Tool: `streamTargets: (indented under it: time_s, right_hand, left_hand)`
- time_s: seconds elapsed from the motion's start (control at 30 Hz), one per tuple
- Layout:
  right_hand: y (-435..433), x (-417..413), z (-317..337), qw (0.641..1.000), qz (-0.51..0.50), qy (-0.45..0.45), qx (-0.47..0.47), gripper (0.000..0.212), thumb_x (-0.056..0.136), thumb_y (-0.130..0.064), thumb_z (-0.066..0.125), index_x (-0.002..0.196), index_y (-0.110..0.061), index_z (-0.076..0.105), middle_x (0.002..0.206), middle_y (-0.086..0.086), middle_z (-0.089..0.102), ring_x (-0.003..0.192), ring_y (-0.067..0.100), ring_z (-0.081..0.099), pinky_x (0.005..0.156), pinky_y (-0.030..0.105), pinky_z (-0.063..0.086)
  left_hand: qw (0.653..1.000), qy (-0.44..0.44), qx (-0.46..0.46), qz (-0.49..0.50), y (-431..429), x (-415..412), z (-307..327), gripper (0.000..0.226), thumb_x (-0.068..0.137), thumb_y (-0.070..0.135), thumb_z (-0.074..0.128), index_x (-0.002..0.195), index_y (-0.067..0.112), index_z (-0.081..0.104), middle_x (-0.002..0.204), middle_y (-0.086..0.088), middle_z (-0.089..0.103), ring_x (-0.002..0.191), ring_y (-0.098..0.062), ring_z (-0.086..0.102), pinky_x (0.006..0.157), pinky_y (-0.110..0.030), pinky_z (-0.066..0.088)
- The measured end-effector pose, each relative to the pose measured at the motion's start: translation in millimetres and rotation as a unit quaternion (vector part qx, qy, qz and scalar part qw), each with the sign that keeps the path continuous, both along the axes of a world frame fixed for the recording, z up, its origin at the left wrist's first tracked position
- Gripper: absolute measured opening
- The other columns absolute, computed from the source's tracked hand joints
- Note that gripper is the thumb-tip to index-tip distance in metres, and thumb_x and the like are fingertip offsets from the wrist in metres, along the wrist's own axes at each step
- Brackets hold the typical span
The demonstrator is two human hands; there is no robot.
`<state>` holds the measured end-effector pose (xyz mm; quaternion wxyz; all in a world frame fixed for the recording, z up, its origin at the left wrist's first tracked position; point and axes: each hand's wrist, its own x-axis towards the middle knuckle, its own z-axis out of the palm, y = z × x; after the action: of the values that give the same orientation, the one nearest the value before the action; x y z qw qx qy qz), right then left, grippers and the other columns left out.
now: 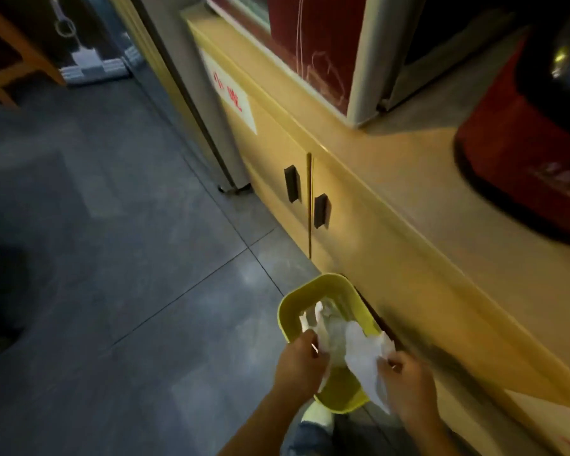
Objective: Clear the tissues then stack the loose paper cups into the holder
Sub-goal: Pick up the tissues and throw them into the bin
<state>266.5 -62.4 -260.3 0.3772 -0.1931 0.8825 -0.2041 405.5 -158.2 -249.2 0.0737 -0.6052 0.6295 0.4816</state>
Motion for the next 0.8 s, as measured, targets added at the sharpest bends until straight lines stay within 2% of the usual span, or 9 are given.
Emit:
streamTargets:
  time_s: [0.1, 0.17, 0.27, 0.37, 0.43, 0.47, 0.53, 0.63, 0.8]
  right_hand:
    - [3.3, 1.9, -53.8, 0.993, -0.058, -0.101, 0.025, 0.017, 0.087, -0.012, 0.057, 0.070, -0.008, 0.060, 0.065, 0.009, 0.056, 0.063, 0.025, 0.052, 0.066, 0.036, 0.045]
    - [13.1, 1.7, -81.2, 0.983, -0.117, -0.141, 0.033, 0.020, 0.085, -0.005, 0.057, 0.065, -0.006, 0.057, 0.056, 0.008, 0.053, 0.051, 0.025, 0.049, 0.053, 0.034, 0.045]
    - [20.9, 2.3, -120.2, 0.977, -0.146, -0.150, 0.047, 0.021, 0.083, -0.001, 0.056, 0.062, -0.001, 0.057, 0.049, 0.007, 0.050, 0.044, 0.022, 0.046, 0.044, 0.027, 0.038]
    - [12.1, 0.4, -145.3, 0.978, -0.147, -0.137, 0.058, 0.015, 0.083, -0.002, 0.056, 0.075, 0.009, 0.062, 0.051, 0.009, 0.054, 0.045, 0.022, 0.051, 0.044, 0.029, 0.040]
    - [0.5, 0.8, -158.1, 0.976, -0.137, -0.156, 0.072, 0.017, 0.084, -0.005, 0.058, 0.089, 0.011, 0.062, 0.069, 0.018, 0.063, 0.063, 0.032, 0.061, 0.056, 0.041, 0.050]
    - [-5.7, 1.8, -162.3, 0.975, -0.117, -0.166, 0.089, 0.022, 0.086, -0.009, 0.059, 0.099, 0.009, 0.060, 0.088, 0.024, 0.065, 0.081, 0.039, 0.063, 0.073, 0.050, 0.052]
    - [-14.4, 5.0, -165.3, 0.974, -0.068, -0.173, 0.127, 0.041, 0.089, -0.016, 0.059, 0.123, 0.005, 0.048, 0.125, 0.026, 0.054, 0.115, 0.042, 0.050, 0.100, 0.050, 0.038]
    - [-16.9, 9.8, -148.3, 0.981, 0.021, -0.148, 0.125, 0.056, 0.089, -0.014, 0.058, 0.137, -0.001, 0.031, 0.140, 0.022, 0.041, 0.128, 0.036, 0.040, 0.102, 0.041, 0.032]
    - [-25.6, 5.1, -80.0, 0.987, 0.142, -0.028, 0.072, 0.056, 0.084, -0.023, 0.061, 0.134, -0.010, 0.039, 0.137, 0.016, 0.045, 0.126, 0.031, 0.041, 0.100, 0.039, 0.036]
  left_hand:
    - [0.999, 0.012, 0.034, 0.020, -1.9, -6.8, -46.7, 0.024, 0.092, 0.028, 0.051, 0.114, 0.018, 0.056, 0.113, -0.006, 0.066, 0.091, -0.015, 0.060, 0.082, -0.026, 0.050]
    - [0.998, -0.001, 0.055, 0.007, 1.3, -6.8, -71.3, 0.027, 0.094, 0.027, 0.048, 0.119, 0.017, 0.053, 0.118, -0.007, 0.064, 0.101, -0.019, 0.061, 0.087, -0.030, 0.051]
    - [0.995, -0.035, 0.096, 0.021, 6.9, -0.3, -107.5, 0.029, 0.093, 0.021, 0.047, 0.121, 0.014, 0.051, 0.124, -0.010, 0.061, 0.112, -0.025, 0.059, 0.095, -0.035, 0.050]
    - [0.991, -0.054, 0.119, 0.004, 4.4, 4.9, -132.0, 0.029, 0.093, 0.021, 0.047, 0.119, 0.011, 0.051, 0.124, -0.014, 0.060, 0.111, -0.027, 0.059, 0.096, -0.036, 0.050]
    - [0.990, -0.058, 0.125, -0.035, 2.4, 5.2, -141.2, 0.035, 0.089, 0.026, 0.054, 0.122, 0.013, 0.049, 0.123, -0.013, 0.059, 0.109, -0.027, 0.059, 0.092, -0.035, 0.050]
    - [0.989, -0.056, 0.121, -0.062, 2.1, 4.4, -144.5, 0.042, 0.087, 0.030, 0.057, 0.125, 0.014, 0.047, 0.124, -0.013, 0.057, 0.111, -0.028, 0.057, 0.091, -0.035, 0.049]
    - [0.988, -0.047, 0.102, -0.106, 1.4, 3.0, -146.6, 0.055, 0.083, 0.036, 0.060, 0.132, 0.018, 0.041, 0.131, -0.012, 0.052, 0.116, -0.030, 0.053, 0.094, -0.038, 0.047]
    - [0.985, -0.059, 0.051, -0.156, -1.6, 3.2, -137.6, 0.055, 0.083, 0.045, 0.055, 0.130, 0.020, 0.041, 0.131, -0.013, 0.052, 0.115, -0.034, 0.054, 0.094, -0.045, 0.048]
    - [0.971, -0.098, -0.050, -0.211, -23.5, 7.9, -86.5, 0.039, 0.086, 0.045, 0.047, 0.117, 0.021, 0.049, 0.117, -0.013, 0.063, 0.103, -0.038, 0.060, 0.085, -0.043, 0.049]
